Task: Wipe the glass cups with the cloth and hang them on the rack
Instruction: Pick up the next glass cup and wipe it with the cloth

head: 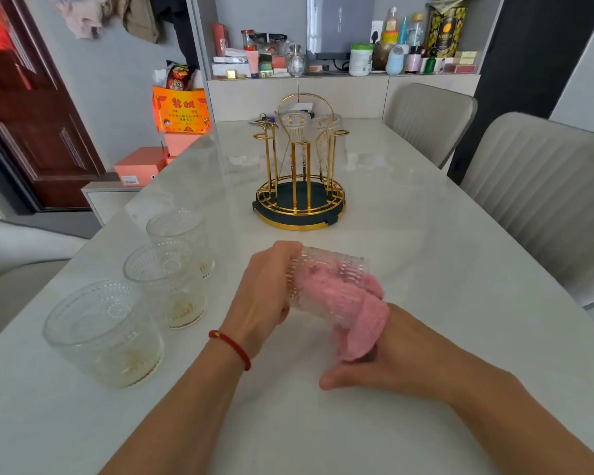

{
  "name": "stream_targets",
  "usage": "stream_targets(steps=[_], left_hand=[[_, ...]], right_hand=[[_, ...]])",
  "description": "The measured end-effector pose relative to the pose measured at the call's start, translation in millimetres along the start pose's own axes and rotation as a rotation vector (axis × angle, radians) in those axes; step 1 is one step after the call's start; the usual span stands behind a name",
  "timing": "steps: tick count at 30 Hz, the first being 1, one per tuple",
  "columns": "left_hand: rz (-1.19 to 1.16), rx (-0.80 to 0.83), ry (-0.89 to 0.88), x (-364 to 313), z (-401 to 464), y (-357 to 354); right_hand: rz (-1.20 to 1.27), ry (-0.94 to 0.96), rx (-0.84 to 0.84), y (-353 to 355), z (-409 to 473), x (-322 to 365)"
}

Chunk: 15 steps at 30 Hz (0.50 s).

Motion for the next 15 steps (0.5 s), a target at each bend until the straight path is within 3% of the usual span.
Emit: stream_targets(steps=[4,10,15], left_hand=[[0.015,0.042,0.007,-1.3,-1.8,-2.7],[-0.028,0.016,0.039,1.3,-8.4,-9.6],[0.059,-0.003,-0.099,3.7,-3.7,-7.1]], right_hand=[[0.012,-0.027,-0.026,-5.2,6.7,5.4],[0.316,-0.001,-0.014,-8.5,6.2,9.0],[0.527,-0.263,0.024,-9.1,-1.9,8.5]])
Point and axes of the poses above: each hand's wrist, its own z-axis towards the middle knuckle, its own y-axis out of the back of the hand, x = y × z, the point moved 3 cm from there along z, towards the middle knuckle, and after that the axes turned 7 degrees about -z, right-handed, at the moved point
